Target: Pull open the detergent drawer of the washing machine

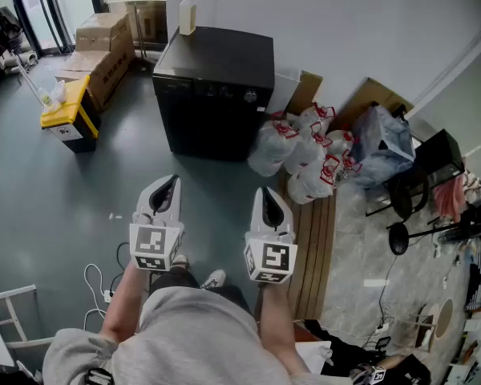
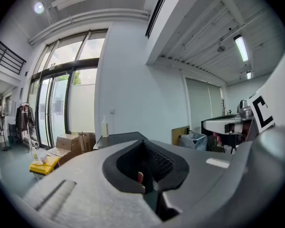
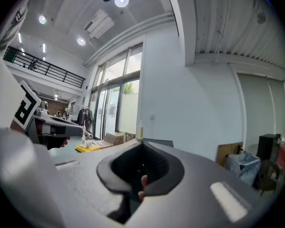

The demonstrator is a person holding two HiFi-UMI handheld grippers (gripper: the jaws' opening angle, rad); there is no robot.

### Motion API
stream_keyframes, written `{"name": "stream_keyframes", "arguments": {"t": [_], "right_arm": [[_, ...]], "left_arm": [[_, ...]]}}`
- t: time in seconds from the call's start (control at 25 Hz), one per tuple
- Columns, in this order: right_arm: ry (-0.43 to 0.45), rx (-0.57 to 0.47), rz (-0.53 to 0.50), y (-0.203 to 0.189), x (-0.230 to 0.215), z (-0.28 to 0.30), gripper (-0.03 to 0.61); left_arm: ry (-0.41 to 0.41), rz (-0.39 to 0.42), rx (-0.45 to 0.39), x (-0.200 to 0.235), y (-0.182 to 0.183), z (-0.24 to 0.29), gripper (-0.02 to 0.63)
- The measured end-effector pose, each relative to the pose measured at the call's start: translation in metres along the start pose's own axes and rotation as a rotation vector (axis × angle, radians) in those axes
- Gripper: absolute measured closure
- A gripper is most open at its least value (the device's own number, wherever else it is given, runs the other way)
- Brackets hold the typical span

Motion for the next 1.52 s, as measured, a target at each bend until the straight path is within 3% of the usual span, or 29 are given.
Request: {"name": "stream_keyframes", "arguments": {"t": [0.76, 1.12, 1.52], "right_arm": [[0.021, 0.025, -0.001, -0.014, -0.015, 0.011, 0.575], [0.027, 0.042, -0.017, -0.013, -0.026, 0.098, 0.574], [0.035, 0.044, -0.020, 0.009, -0.021, 0.240, 0.575]], "left_arm": [[0.039, -0.008, 0.002, -0.006, -0.007, 0.011, 0.603], [0.048, -0.028, -0.001, 0.038, 0.005, 0.087, 0.603], [0.060, -0.051, 0.008, 0.125, 0.039, 0.195, 0.603]]}}
Point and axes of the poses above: the fingertips, and each gripper's own axes: z forward along the fingers, x to its left, y out of its top, the point moved 9 cm from there along -z, backward along the fingers, and after that the axes turned 14 degrees about -z, right-handed, at the moved point
